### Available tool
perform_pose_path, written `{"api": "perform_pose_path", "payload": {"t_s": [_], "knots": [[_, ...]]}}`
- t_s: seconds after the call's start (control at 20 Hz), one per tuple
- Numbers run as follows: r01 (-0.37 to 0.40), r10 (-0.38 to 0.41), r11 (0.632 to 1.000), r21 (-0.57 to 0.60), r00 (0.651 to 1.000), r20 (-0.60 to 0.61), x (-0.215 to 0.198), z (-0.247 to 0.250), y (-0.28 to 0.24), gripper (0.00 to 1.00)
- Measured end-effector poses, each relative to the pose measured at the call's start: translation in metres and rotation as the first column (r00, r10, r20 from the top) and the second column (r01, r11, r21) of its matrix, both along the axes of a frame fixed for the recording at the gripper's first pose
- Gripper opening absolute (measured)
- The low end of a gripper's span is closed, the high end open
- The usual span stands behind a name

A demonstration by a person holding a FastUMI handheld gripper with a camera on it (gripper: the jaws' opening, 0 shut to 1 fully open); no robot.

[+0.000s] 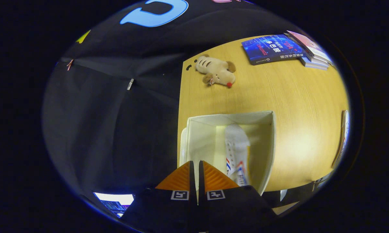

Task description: Open the storage box then place both shoes into the box .Put the left shoe in first, then the right shoe, with the right side of both shoes facing outward in a uniform manner.

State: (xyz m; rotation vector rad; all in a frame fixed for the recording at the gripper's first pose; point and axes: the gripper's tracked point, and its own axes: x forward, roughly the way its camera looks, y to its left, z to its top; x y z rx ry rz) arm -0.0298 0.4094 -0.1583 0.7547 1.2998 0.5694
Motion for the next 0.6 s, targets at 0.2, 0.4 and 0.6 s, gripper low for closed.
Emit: {"api": "perform_pose_path", "payload": {"t_s": [0.2, 0.4, 0.6], "knots": [[-0.025, 0.024, 0.999, 0.031, 0.999, 0.028, 0.002, 0.005, -0.013, 0.05], [-0.053, 0.049, 0.998, 0.044, 0.995, 0.091, -0.006, 0.014, -0.054, 0.12], [-0.011, 0.017, 0.999, -0.032, 0.983, 0.184, -0.009, 0.008, -0.13, 0.46]]}}
